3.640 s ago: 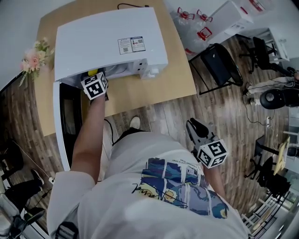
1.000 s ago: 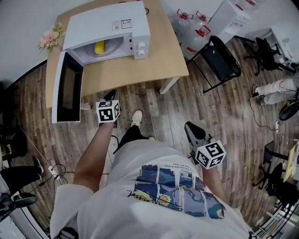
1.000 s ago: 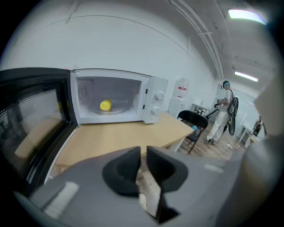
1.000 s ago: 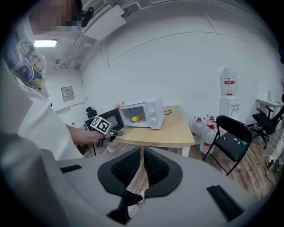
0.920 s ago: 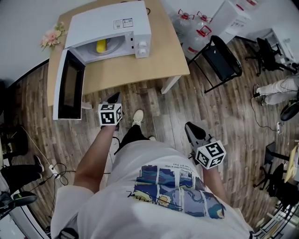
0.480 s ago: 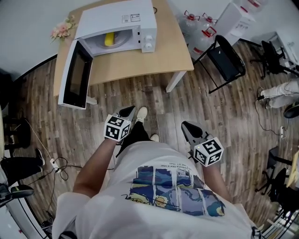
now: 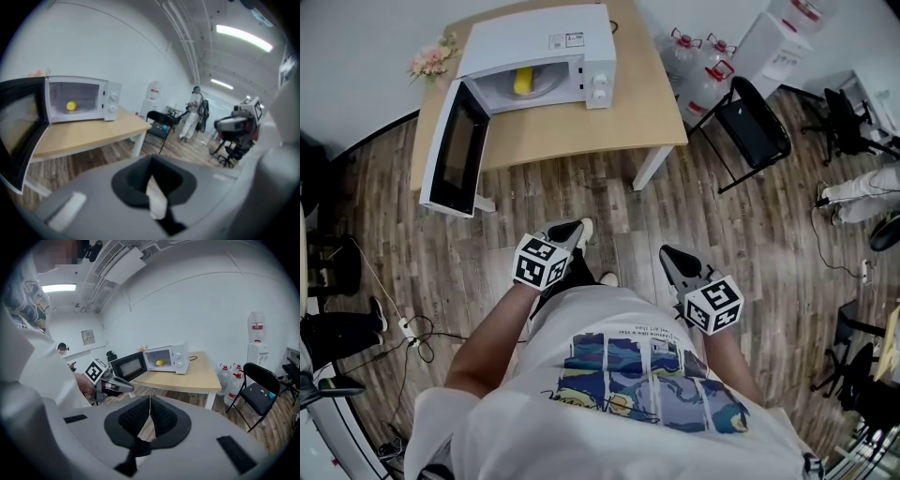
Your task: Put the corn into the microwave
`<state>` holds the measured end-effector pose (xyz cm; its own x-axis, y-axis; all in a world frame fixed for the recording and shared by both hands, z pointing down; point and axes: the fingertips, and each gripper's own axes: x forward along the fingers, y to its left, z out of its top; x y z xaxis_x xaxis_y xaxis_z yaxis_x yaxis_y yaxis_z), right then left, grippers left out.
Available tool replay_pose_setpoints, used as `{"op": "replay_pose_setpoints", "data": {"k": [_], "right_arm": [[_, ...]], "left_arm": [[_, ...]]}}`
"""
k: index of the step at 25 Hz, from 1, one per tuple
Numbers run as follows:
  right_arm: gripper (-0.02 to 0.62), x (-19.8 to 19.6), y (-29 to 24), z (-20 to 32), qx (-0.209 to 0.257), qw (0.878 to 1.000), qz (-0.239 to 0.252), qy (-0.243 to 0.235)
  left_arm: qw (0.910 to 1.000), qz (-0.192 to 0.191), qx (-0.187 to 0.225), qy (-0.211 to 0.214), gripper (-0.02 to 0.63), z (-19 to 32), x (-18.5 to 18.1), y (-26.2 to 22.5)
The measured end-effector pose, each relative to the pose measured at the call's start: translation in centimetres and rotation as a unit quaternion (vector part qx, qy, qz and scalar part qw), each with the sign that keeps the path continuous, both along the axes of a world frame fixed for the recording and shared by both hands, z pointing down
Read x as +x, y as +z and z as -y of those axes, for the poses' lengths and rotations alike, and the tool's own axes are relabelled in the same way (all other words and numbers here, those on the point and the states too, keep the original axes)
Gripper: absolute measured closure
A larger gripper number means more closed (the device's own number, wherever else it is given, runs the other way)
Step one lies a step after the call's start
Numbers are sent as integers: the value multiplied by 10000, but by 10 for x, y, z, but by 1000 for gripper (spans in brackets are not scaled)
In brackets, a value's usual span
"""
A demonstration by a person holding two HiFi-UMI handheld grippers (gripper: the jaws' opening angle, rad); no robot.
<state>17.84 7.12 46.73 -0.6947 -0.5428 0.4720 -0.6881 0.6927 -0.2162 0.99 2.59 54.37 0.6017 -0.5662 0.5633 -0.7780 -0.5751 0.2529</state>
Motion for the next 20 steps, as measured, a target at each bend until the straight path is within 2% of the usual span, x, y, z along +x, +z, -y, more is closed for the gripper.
{"op": "replay_pose_setpoints", "data": {"k": [12,20], "right_arm": [[584,8,-4,-1,100,9999,-10,46],[586,17,2,-6,71,9999,-47,123]], "left_arm": [[9997,-167,-110,168,598,5,25,-3],[9993,-108,-126,340,597,5,38,-2]]}}
